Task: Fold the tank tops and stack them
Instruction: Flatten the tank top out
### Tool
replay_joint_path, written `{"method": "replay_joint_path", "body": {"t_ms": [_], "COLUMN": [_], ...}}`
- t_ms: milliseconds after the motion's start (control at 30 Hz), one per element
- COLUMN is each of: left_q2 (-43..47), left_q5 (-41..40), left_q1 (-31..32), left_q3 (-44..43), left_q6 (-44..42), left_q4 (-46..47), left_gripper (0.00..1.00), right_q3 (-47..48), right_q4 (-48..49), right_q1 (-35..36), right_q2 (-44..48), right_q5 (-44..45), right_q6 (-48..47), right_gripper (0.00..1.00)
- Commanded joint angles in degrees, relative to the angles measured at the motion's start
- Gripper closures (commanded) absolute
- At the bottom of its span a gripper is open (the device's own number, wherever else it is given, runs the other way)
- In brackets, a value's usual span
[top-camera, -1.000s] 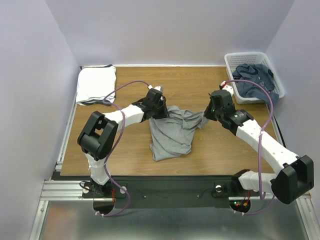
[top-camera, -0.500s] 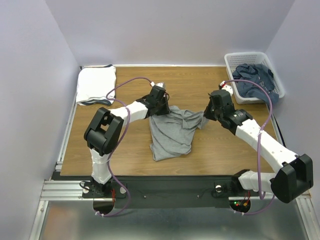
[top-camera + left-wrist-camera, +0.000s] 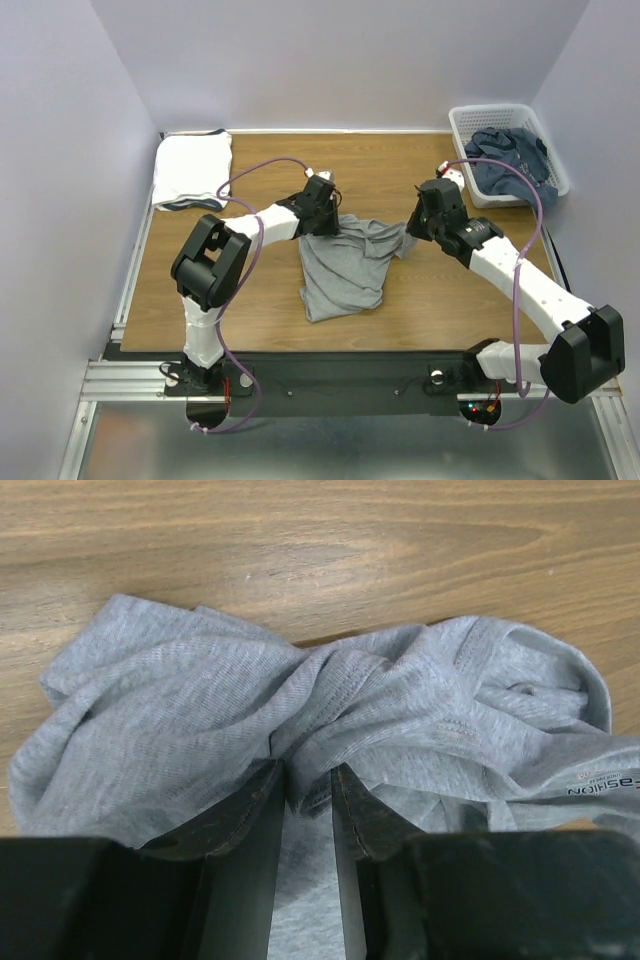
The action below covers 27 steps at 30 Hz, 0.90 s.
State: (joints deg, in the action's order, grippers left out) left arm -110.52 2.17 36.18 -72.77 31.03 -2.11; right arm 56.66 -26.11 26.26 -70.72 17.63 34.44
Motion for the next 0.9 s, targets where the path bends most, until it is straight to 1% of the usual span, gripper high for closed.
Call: {"method": "replay_joint_path", "body": {"t_ms": [0, 67, 167, 200, 233, 267, 333, 400, 500, 600, 633, 700, 733, 867], "left_q2": [1.2, 1.4, 1.4, 1.5, 1.5, 1.6, 2.6, 4.0, 7.9, 12.9, 15.6, 17.7, 19.4, 21.4], "left_q5": [-1.3, -1.6, -1.7, -1.7, -1.7, -1.7, -1.7, -3.9, -4.5, -4.5, -3.8, -2.5, 0.7, 8.9], "left_q1": [1.0, 1.3, 1.4, 1.4, 1.4, 1.4, 1.3, 1.3, 0.2, -2.4, -3.2, -6.1, -7.0, -10.5], "left_q3": [-1.3, -1.3, -1.5, -1.5, -1.6, -2.0, -2.8, -4.5, -8.4, -12.8, -14.0, -17.3, -18.4, -23.5], "left_q6": [-1.1, -1.1, -1.1, -1.2, -1.4, -1.6, -2.3, -3.1, -4.7, -6.1, -6.5, -7.4, -7.8, -9.4], "left_q4": [-0.5, -0.6, -0.9, -1.0, -1.1, -1.6, -3.1, -4.3, -7.9, -11.2, -11.9, -13.8, -14.2, -17.2], "left_gripper": [0.64, 0.67, 0.81, 0.84, 0.90, 1.00, 1.00, 1.00, 1.00, 1.00, 1.00, 1.00, 1.00, 1.00], "right_q3": [3.5, 3.5, 3.6, 3.7, 3.8, 3.9, 4.3, 4.9, 6.7, 9.5, 10.3, 12.0, 13.8, 18.7], "right_q4": [2.7, 2.8, 2.7, 2.7, 2.7, 2.7, 2.7, 2.6, 2.5, 1.9, 1.9, 1.7, 1.6, 1.3], "right_q1": [-0.2, -0.2, -0.2, -0.2, -0.2, -0.2, -0.2, -0.3, -0.5, -2.4, -3.1, -5.1, -5.8, -6.9], "right_q2": [0.2, 0.3, 0.4, 0.3, 0.5, 0.5, 0.7, 0.8, 1.0, 1.1, 1.1, 1.1, 0.8, -0.2], "right_q5": [1.4, 1.4, 1.9, 2.1, 2.2, 2.4, 3.1, 4.8, 7.8, 8.6, 8.4, 8.0, 7.9, 8.6], "right_q6": [-0.6, -0.8, -0.7, -0.7, -0.8, -0.9, -1.2, -1.7, -3.2, -4.1, -4.5, -5.0, -5.4, -6.5], "right_gripper": [1.00, 1.00, 1.00, 1.00, 1.00, 1.00, 1.00, 1.00, 1.00, 0.99, 0.99, 1.00, 1.00, 1.00]}}
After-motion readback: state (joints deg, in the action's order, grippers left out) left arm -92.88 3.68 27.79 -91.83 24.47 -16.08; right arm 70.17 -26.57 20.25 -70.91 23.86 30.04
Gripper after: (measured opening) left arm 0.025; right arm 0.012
